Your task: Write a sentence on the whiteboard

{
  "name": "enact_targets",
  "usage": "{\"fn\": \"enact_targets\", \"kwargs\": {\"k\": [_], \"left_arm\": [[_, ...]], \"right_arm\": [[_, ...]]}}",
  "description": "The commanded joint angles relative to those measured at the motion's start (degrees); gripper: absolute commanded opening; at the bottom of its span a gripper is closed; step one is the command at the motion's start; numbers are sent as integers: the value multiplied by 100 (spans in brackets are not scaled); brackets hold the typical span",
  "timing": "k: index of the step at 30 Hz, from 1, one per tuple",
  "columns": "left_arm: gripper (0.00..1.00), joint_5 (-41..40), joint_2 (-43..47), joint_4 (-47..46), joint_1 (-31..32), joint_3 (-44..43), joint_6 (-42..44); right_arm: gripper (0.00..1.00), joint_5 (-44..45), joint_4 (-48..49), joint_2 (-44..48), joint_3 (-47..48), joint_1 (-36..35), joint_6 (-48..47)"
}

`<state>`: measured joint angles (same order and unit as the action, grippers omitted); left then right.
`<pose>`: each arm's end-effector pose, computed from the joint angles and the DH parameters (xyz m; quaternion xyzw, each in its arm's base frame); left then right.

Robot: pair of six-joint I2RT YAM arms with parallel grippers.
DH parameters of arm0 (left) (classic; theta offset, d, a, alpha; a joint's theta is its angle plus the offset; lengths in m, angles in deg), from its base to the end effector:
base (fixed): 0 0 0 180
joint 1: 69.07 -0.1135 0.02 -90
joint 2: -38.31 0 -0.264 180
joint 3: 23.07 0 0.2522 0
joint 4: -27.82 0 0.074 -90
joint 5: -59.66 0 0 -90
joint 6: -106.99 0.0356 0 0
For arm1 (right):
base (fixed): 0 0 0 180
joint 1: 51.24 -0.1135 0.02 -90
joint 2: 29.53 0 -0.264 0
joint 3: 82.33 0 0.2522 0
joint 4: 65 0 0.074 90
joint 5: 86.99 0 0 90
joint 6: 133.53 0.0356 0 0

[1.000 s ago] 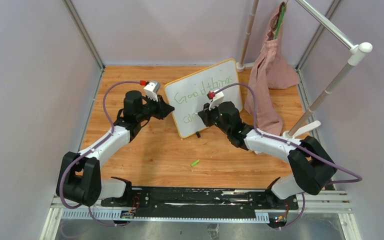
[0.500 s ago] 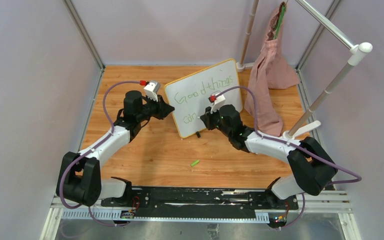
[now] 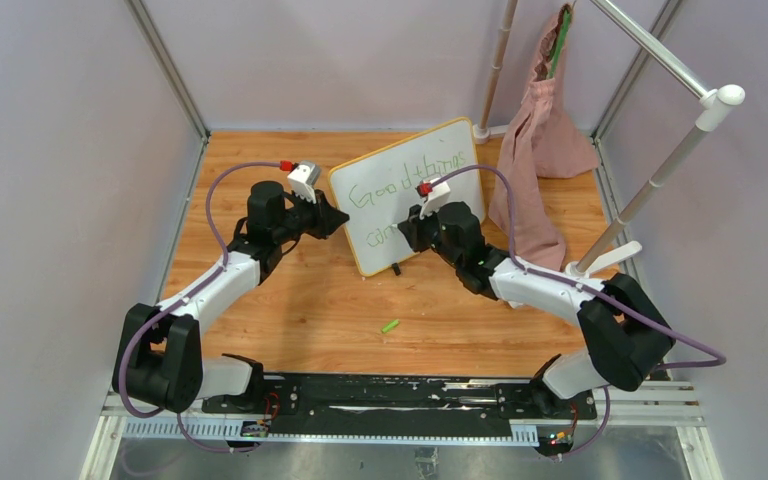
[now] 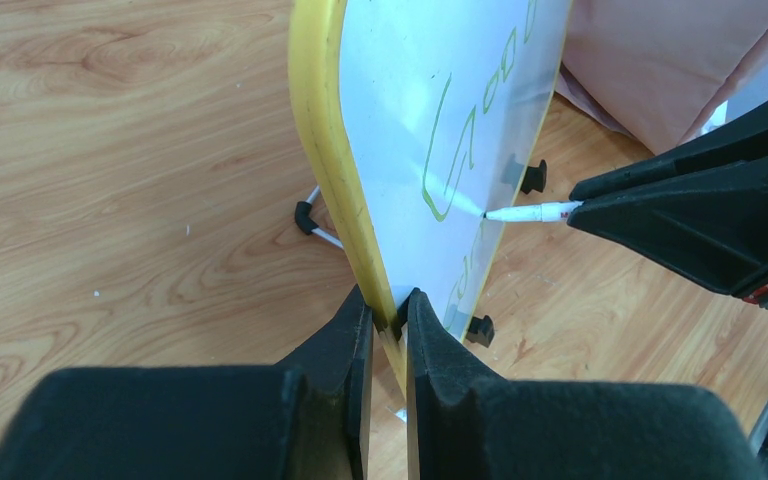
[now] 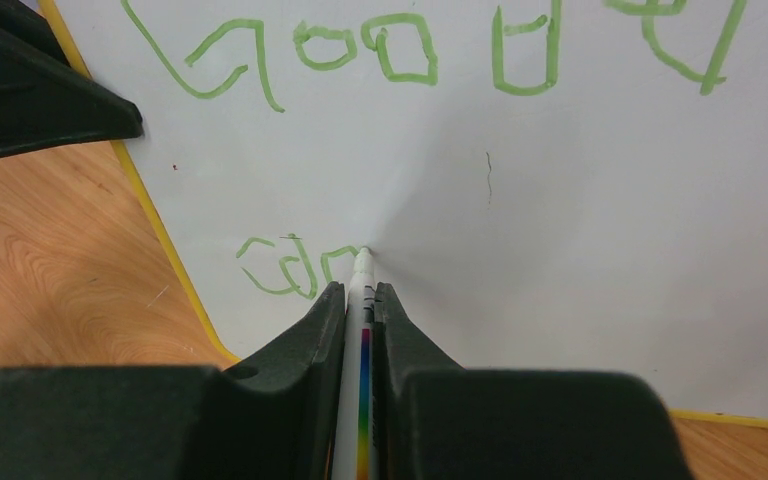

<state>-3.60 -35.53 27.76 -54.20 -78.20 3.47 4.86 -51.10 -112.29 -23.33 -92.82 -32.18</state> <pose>0.2720 -0.0888 0.2523 0.1442 0.7887 -0.3212 0.5040 0.2443 0.2152 0.2550 -0.1895 0.7414 0.2758 0.5817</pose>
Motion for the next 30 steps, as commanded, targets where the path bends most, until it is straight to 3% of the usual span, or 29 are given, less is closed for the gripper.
{"fn": "enact_targets", "kwargs": {"k": [1, 30], "left_arm": [[0, -456, 32, 215, 24, 6, 543], [0, -466, 36, 212, 33, 19, 552]], "right_arm": [[0, 173, -19, 32, 170, 94, -100], [0, 120, -33, 190, -316, 240, 9]]}}
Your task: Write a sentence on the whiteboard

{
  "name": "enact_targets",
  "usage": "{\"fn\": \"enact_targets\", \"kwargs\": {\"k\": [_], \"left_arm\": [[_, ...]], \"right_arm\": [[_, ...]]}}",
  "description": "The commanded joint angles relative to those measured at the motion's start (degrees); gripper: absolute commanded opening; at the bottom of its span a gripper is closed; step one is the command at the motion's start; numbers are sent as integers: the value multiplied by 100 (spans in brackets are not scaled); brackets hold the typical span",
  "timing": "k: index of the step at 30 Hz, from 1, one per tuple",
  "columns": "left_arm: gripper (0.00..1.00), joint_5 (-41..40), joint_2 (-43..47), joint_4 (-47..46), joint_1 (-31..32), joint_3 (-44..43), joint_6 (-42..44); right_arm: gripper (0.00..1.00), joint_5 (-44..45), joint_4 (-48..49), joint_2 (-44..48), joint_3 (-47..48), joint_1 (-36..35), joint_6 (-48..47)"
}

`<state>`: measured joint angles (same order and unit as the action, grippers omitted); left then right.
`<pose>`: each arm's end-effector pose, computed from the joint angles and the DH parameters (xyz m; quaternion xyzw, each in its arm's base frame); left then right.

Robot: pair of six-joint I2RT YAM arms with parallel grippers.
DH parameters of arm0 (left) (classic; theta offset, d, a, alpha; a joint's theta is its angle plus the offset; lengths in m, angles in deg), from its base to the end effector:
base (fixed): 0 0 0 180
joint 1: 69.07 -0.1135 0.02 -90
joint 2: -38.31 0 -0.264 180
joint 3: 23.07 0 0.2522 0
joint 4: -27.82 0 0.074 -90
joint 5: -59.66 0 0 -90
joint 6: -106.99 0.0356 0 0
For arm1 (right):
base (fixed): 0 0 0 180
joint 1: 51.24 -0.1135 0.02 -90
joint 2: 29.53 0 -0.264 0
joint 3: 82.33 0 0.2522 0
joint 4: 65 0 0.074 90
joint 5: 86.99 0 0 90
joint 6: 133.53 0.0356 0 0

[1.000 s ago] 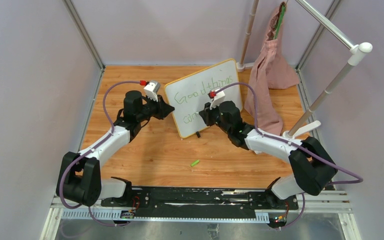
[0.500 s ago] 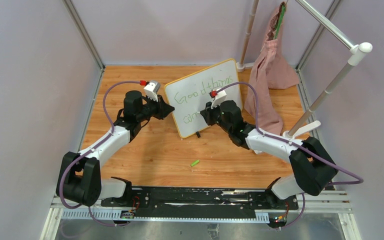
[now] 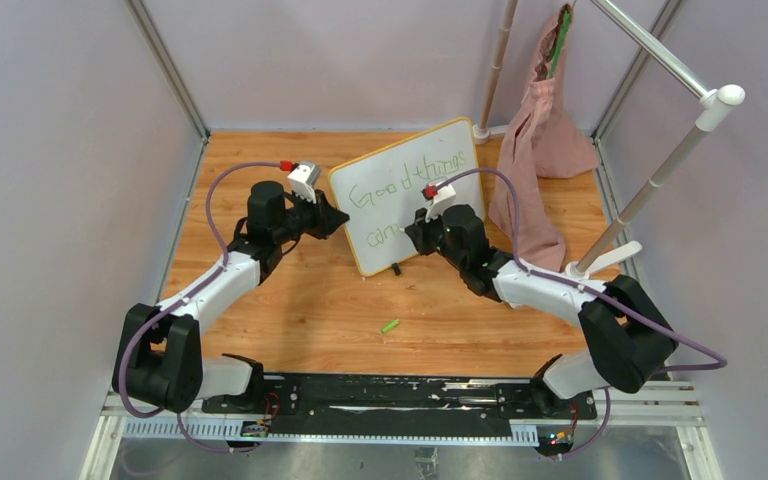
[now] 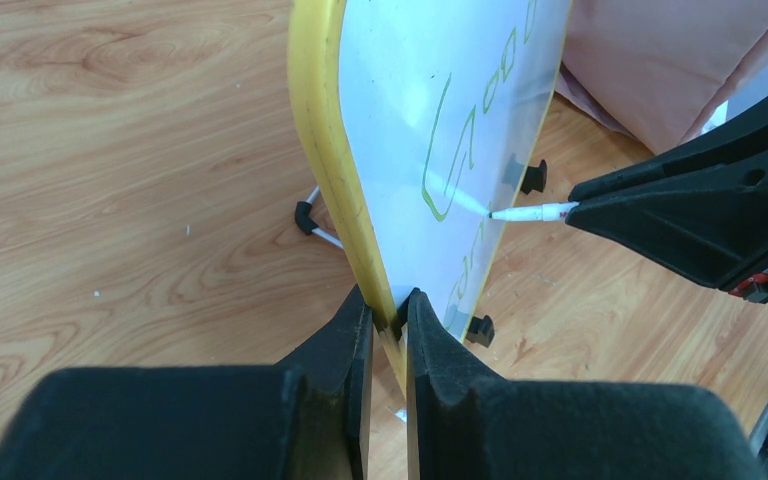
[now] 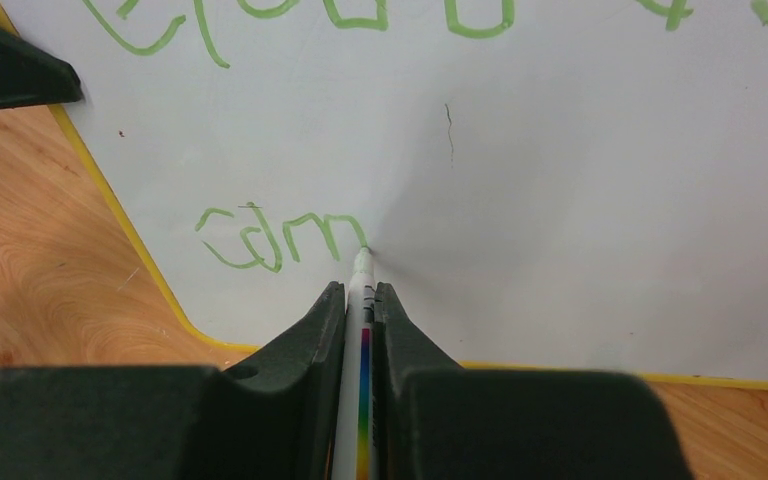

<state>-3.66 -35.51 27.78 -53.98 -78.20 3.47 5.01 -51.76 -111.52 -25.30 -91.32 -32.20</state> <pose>0.2716 -0.0898 0.2524 0.1454 0.7885 -0.3218 0.5035 0.2450 0.2045 0.2462 -0.1819 0.7539 0.2615 0.5745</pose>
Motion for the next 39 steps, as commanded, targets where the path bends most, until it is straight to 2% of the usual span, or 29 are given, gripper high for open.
{"fn": "enact_targets", "kwargs": {"k": [1, 16, 39], "left_arm": [[0, -466, 37, 218, 11, 20, 552], [0, -454, 18, 213, 20, 6, 552], [0, -471, 26, 207, 20, 13, 561]], "right_arm": [[0, 112, 26, 113, -137, 91, 17], [0, 230, -230, 741, -29, 112, -52], [0, 14, 65, 34, 489, 162, 24]]}}
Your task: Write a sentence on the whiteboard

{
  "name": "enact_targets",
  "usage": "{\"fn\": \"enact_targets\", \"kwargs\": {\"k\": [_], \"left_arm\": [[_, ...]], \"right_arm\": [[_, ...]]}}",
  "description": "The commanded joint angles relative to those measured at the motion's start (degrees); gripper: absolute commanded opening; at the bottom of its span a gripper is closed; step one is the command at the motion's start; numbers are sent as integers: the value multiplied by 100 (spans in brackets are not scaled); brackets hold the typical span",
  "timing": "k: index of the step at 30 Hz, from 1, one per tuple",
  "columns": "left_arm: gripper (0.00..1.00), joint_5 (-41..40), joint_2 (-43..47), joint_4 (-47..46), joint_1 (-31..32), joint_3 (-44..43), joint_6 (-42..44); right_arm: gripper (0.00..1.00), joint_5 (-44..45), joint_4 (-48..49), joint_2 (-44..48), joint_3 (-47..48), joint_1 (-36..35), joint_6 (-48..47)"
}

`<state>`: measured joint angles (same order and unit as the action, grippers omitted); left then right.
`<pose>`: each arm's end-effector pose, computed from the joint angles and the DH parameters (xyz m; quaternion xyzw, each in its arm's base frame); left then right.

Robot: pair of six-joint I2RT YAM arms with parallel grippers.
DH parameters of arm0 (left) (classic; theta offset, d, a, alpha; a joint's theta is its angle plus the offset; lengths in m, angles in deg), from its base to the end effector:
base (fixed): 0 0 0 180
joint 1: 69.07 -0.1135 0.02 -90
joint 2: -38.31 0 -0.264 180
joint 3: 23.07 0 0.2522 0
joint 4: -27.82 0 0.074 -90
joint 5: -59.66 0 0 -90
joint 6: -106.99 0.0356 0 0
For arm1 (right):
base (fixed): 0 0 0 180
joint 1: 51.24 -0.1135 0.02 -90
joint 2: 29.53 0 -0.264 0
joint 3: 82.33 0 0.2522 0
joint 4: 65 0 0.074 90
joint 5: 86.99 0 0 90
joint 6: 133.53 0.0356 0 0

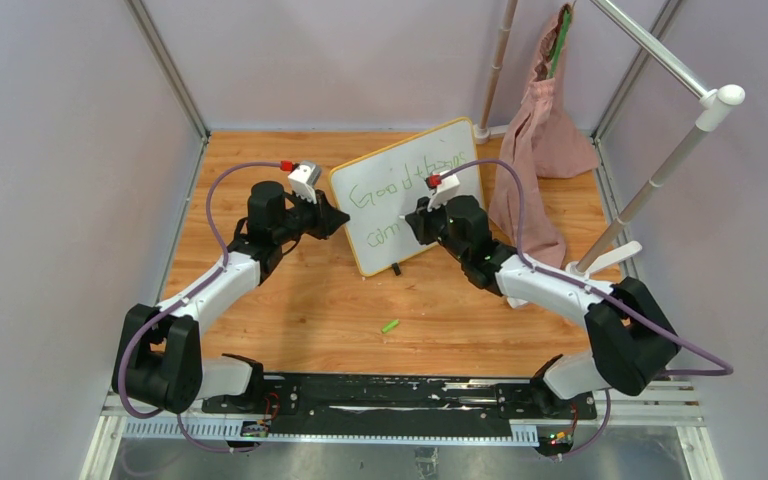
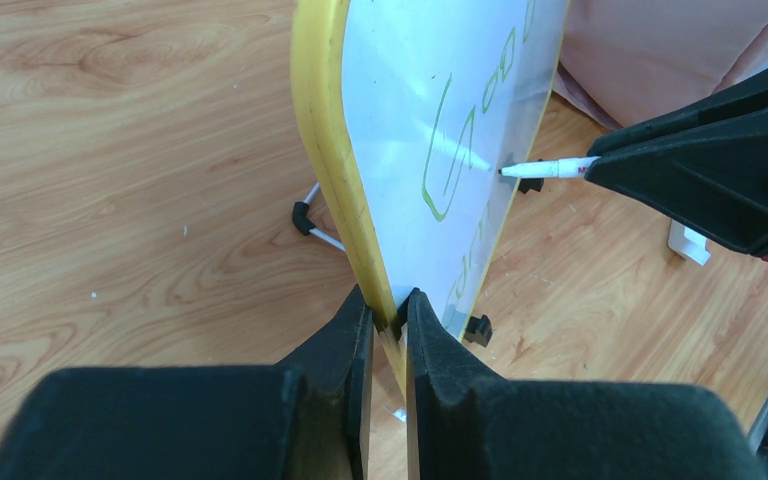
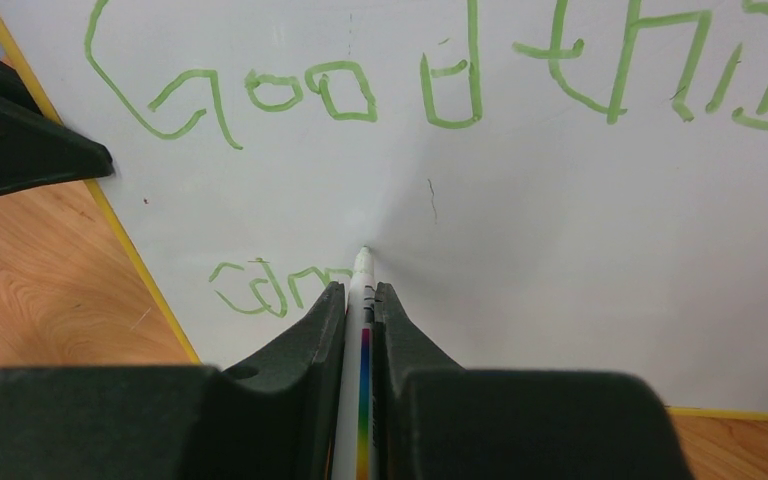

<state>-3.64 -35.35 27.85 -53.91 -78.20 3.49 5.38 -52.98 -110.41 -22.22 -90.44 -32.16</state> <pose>0.2710 -0.0900 0.2530 0.1462 0.7879 -0.3222 0.5040 0.2507 0.2025 0.2681 -0.1694 0.7398 0.2638 0.5953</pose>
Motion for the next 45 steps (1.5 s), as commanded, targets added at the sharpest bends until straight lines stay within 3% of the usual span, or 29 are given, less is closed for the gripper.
{"fn": "enact_targets", "kwargs": {"k": [1, 30, 45], "left_arm": [[0, -474, 21, 198, 14, 14, 566], [0, -473, 18, 198, 14, 14, 567], [0, -473, 32, 210, 22, 32, 567]], "right_arm": [[0, -12, 190, -89, 189, 72, 12], [0, -364, 245, 315, -457, 193, 249], [0, -241, 281, 25, -123, 198, 226]]}}
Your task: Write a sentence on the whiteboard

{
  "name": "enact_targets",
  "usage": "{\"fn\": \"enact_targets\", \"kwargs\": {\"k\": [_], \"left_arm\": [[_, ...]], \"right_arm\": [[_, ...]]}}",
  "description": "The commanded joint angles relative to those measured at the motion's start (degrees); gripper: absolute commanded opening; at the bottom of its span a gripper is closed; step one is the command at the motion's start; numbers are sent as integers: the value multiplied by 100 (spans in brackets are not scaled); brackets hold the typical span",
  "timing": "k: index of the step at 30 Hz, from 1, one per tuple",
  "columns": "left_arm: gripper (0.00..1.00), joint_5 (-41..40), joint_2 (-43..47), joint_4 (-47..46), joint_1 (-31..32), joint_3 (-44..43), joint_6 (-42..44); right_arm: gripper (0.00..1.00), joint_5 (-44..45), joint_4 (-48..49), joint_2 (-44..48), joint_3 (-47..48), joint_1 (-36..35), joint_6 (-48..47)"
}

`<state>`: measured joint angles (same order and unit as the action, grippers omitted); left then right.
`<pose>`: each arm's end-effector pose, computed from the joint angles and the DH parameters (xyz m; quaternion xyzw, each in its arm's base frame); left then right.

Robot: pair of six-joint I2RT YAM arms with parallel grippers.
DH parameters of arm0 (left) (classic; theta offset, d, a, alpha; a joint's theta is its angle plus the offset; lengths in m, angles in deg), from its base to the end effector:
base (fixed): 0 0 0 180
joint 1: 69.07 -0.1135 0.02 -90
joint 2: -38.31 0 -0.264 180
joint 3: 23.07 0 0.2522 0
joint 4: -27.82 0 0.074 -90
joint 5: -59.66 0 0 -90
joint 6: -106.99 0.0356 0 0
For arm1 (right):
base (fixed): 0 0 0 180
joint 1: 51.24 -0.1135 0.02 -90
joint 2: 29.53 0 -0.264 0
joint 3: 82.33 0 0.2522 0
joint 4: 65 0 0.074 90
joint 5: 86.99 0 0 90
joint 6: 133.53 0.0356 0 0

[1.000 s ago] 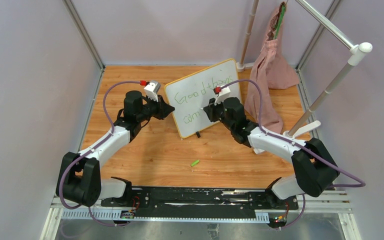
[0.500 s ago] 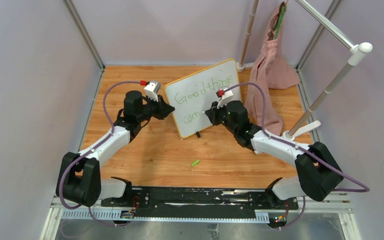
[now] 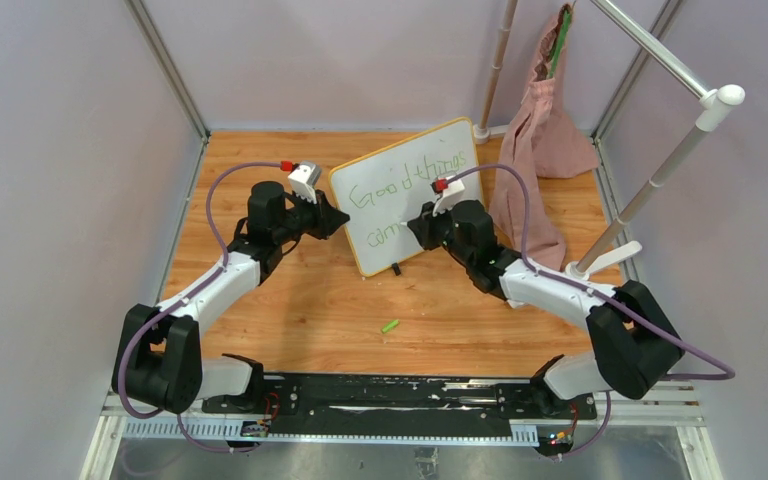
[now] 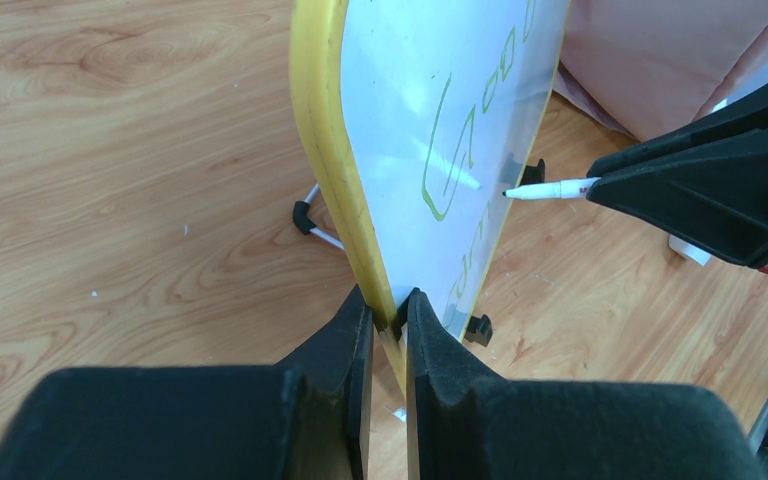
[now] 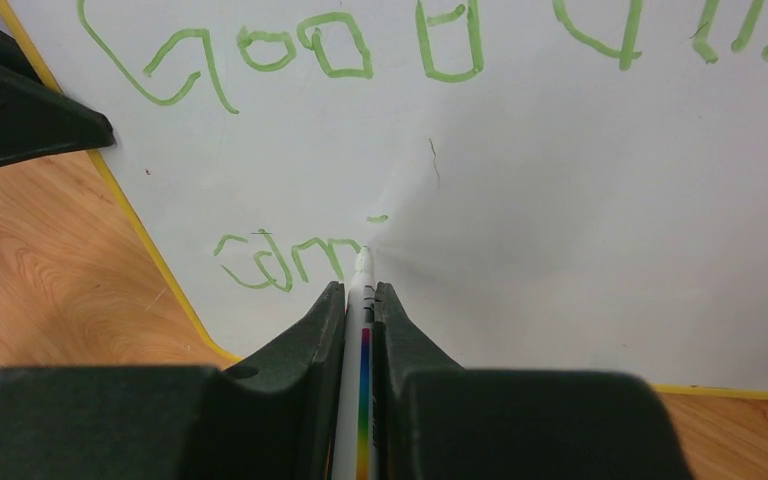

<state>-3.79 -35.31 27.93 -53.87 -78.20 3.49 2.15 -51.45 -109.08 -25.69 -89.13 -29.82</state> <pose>0.2709 -0.0901 0.2530 0.1457 0.7883 -0.3214 0.5040 0.2463 0.1924 0.2571 -0.1644 0.7445 0.2868 0.5800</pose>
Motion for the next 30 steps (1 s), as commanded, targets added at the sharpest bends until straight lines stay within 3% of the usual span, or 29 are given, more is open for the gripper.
{"fn": "enact_targets", "kwargs": {"k": [1, 30], "left_arm": [[0, -457, 32, 199, 18, 32, 567], [0, -457, 27, 196, 18, 32, 567]], "right_arm": [[0, 79, 124, -132, 229, 63, -8], [0, 247, 146, 40, -310, 104, 82]]}}
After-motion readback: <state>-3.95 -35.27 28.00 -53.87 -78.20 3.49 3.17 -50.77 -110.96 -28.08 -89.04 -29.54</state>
